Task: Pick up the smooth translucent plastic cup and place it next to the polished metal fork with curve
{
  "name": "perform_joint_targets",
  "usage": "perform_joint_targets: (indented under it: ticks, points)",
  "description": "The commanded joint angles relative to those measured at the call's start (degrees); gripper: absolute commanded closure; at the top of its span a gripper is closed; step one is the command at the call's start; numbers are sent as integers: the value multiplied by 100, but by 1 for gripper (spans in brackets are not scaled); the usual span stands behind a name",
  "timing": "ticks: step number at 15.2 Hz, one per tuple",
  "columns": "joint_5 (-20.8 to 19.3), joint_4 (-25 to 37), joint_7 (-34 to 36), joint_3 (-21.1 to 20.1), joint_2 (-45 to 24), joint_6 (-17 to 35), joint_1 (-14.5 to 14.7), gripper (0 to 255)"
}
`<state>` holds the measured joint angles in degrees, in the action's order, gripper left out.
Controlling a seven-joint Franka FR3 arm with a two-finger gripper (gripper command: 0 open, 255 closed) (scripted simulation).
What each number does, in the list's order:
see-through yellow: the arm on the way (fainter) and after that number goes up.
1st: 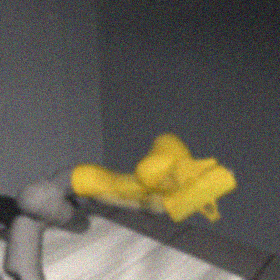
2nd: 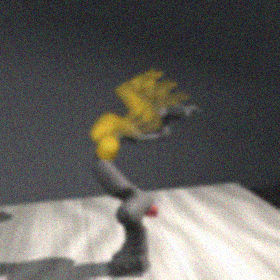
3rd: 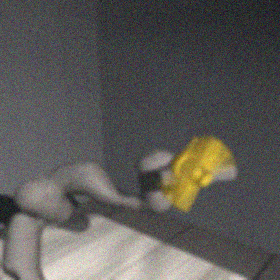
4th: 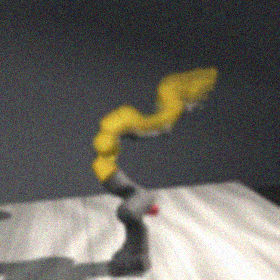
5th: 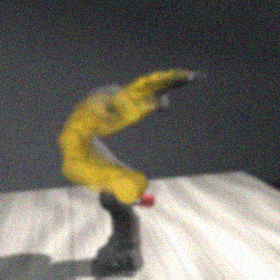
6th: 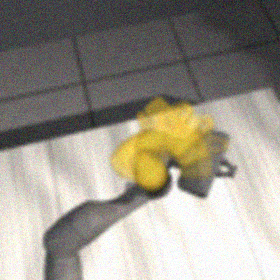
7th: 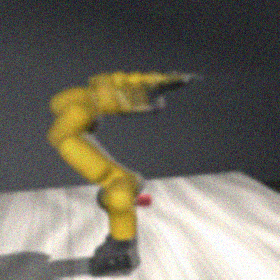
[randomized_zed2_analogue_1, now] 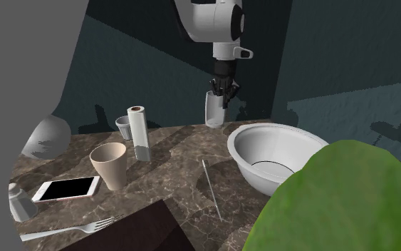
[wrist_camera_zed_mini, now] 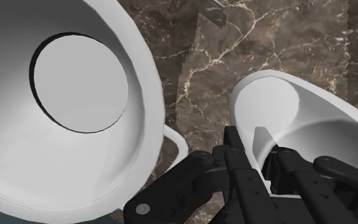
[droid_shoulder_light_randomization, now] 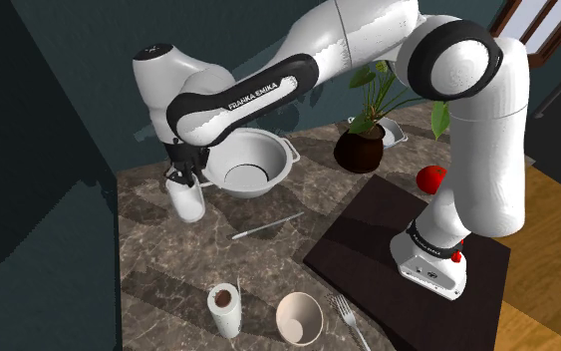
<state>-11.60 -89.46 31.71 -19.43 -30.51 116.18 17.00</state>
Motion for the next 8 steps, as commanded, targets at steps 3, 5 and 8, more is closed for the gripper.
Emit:
perform_joint_targets:
  ticks: [3, 5, 8]
  points:
    - [45, 173, -26, -27, 101, -267, 2, 255]
    - [67, 254, -41, -39, 151, -395, 0, 255]
    - [96, 387, -63, -54, 218, -591, 0, 255]
